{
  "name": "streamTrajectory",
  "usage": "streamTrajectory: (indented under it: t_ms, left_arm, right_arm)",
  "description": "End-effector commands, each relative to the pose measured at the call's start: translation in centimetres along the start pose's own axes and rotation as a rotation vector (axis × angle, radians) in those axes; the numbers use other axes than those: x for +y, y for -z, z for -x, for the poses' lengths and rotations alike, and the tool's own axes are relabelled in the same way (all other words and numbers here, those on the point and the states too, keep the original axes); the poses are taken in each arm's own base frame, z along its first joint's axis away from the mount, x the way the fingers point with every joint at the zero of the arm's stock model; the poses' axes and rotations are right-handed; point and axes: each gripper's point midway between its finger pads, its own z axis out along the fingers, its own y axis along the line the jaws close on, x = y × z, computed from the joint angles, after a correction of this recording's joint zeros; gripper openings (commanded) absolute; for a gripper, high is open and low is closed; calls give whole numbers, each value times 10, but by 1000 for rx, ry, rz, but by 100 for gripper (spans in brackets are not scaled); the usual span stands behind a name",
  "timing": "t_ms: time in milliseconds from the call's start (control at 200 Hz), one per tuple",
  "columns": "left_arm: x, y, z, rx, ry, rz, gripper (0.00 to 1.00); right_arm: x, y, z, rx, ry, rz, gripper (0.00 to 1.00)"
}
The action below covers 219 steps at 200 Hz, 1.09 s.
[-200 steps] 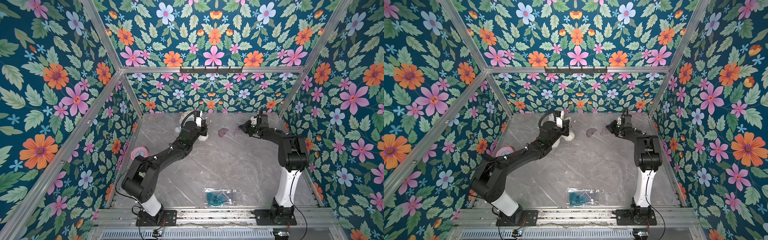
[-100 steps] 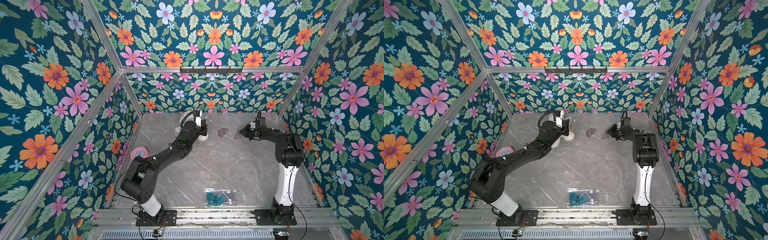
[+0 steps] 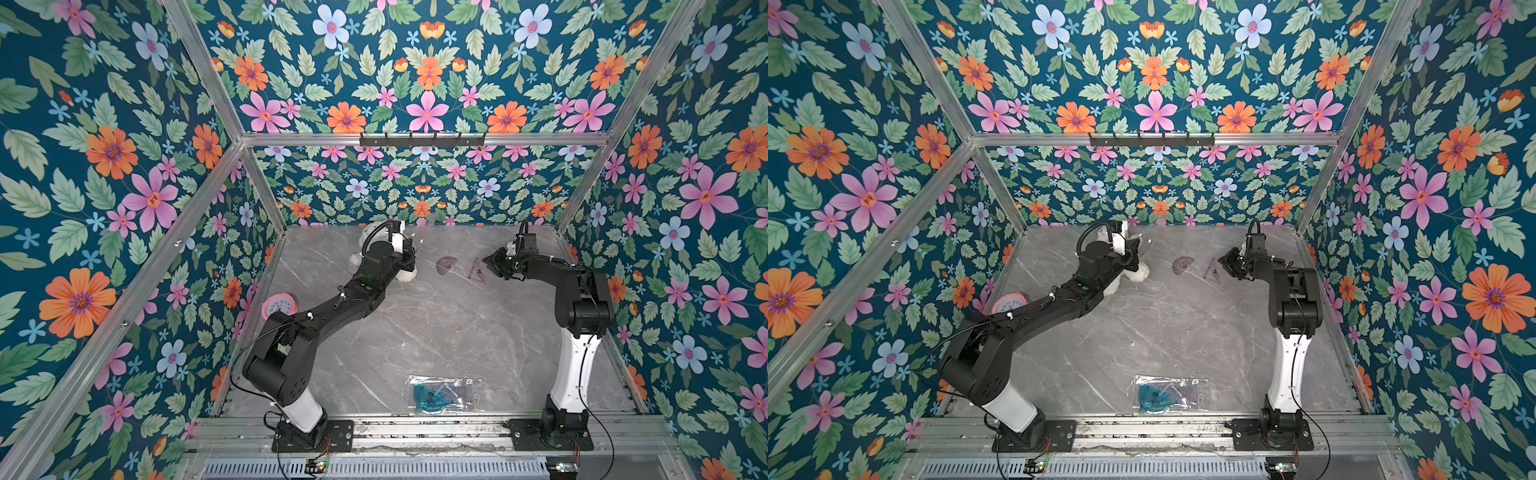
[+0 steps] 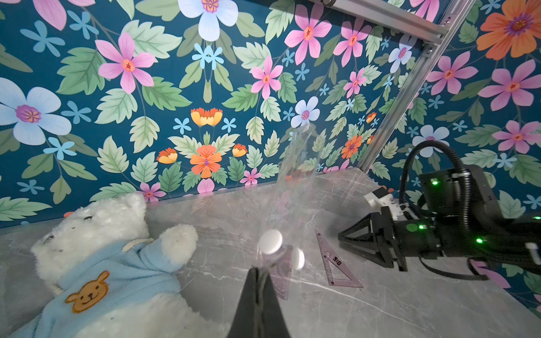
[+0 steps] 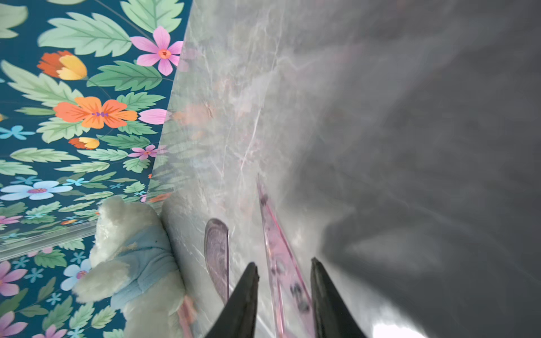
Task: Open the ruler set and take out the ruler
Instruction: Place the ruler at the center of the board, then take out the ruler from the ruler set bag.
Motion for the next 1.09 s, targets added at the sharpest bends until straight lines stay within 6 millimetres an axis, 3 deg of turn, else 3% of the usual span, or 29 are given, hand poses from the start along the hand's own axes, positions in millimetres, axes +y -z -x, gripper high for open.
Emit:
streamTrajectory:
  t_ms: [0,230,375,770,1090]
  left_arm:
    - [0,-4,-3,15,9,2,0]
    - [0,-17,-7,52,9,13,0]
    - [-3,-20,-9,60,6,15,0]
    - [-10,-29,-17,81,-1,4,0]
    - [-16,-32,-18,78,5,-29,0]
  right_arm:
    - [29,26,-2,-68,127,-19,33]
    - [160,91,-56,-77,380,201,27]
    - [207,109,-89,-17,411,341,22]
    - [251,102,-145,152,391,487,13]
    - [250,80,-165,211,397,455,13]
